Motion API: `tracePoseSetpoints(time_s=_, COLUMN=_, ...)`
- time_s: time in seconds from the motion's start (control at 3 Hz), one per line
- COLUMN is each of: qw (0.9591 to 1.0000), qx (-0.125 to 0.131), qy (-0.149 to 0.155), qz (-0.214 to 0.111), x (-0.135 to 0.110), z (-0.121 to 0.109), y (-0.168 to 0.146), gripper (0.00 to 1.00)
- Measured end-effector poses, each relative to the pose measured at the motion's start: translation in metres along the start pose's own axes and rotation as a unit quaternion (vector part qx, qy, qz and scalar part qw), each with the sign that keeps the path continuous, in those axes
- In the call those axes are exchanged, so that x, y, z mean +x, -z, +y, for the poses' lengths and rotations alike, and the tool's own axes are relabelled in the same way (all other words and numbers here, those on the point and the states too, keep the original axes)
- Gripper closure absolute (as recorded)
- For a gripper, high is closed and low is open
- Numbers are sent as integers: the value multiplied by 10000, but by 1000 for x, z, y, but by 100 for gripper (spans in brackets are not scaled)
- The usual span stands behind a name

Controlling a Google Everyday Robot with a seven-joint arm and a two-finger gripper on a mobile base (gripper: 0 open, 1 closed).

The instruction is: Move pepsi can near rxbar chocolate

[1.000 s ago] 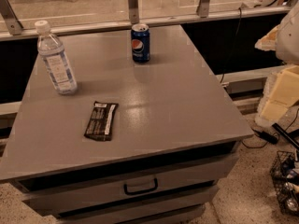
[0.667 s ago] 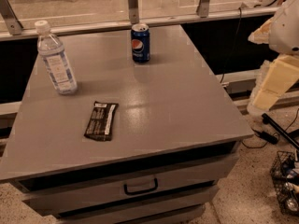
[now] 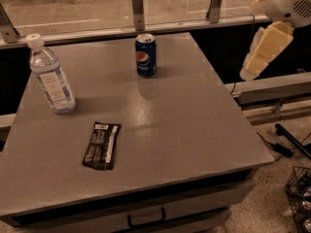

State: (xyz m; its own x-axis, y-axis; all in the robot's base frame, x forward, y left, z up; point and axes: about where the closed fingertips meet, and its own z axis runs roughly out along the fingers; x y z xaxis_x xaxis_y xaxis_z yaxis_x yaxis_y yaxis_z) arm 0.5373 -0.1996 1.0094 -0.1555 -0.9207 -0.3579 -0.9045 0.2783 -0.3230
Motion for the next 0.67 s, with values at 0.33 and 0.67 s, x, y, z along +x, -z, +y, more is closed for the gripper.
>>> tracePoseSetpoints(time_s=0.33, qw=10000, qx=0, qy=0, qz=0, x=0, z=0, y=0, gripper=0)
tracePoseSetpoints(time_s=0.67, qw=9981, qx=-191, qy=319, qz=-497, x=-25, z=2, y=-17, gripper=0)
